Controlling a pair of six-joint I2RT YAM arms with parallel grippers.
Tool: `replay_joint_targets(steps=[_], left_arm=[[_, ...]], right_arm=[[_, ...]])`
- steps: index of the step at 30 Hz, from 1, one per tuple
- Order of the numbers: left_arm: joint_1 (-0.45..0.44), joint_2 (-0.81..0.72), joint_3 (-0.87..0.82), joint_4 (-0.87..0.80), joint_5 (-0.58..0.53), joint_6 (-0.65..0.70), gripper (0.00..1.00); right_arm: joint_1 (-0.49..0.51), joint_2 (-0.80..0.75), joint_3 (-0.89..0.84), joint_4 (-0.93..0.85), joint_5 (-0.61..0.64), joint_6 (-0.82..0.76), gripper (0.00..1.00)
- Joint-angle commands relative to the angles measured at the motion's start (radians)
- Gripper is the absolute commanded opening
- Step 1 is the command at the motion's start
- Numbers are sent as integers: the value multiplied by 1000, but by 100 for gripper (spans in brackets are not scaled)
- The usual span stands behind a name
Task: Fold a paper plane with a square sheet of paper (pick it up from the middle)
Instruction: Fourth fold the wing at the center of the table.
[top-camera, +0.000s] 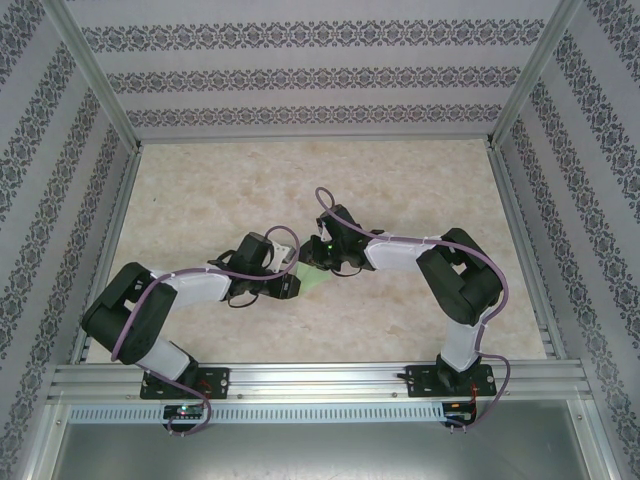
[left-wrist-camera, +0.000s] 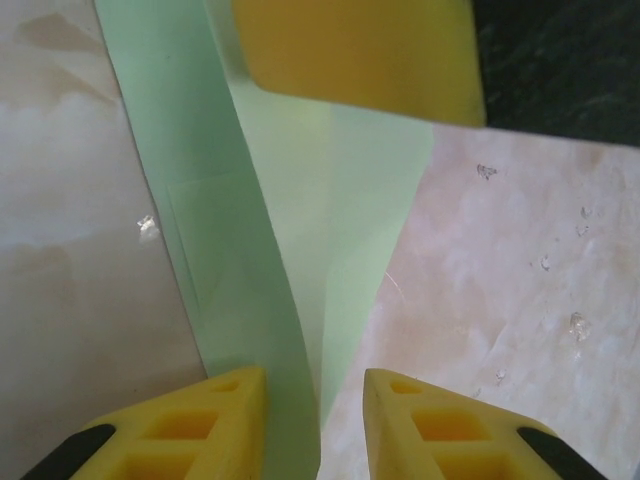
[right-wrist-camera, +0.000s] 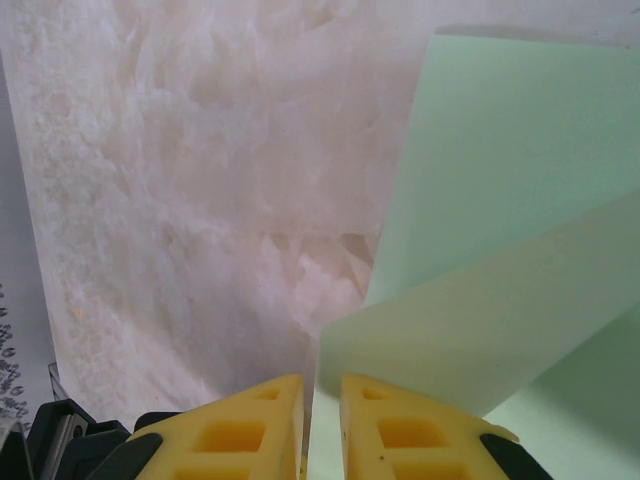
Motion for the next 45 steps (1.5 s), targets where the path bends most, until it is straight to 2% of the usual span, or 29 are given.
replay_joint_targets(steps=[1,12,22,29,36,42,45], left_arm=[[-16,13,25,-10,-22,32,32],[-36,25,44,-48,-89,52,29],[-49,40,48,-49,-111,58,19],[-50,32,43,-42,-123,60,8],[-41,32,49,-2,-41,39,1],[-7,64,40,71,80,-17,1],[8,73,37,65,85,-20,1]], right_arm=[[-4,-16,27,22,-6,3,18],[-2,-17,28,21,-9,1,18],[-2,-21,30,13,-6,-2,18],[-2,-18,32,2,1,-9,18],[-11,-25,31,-11,2,-27,20],[-17,-23,30,-10,-13,-32,20],[-19,-24,14,2,0,-26,20]])
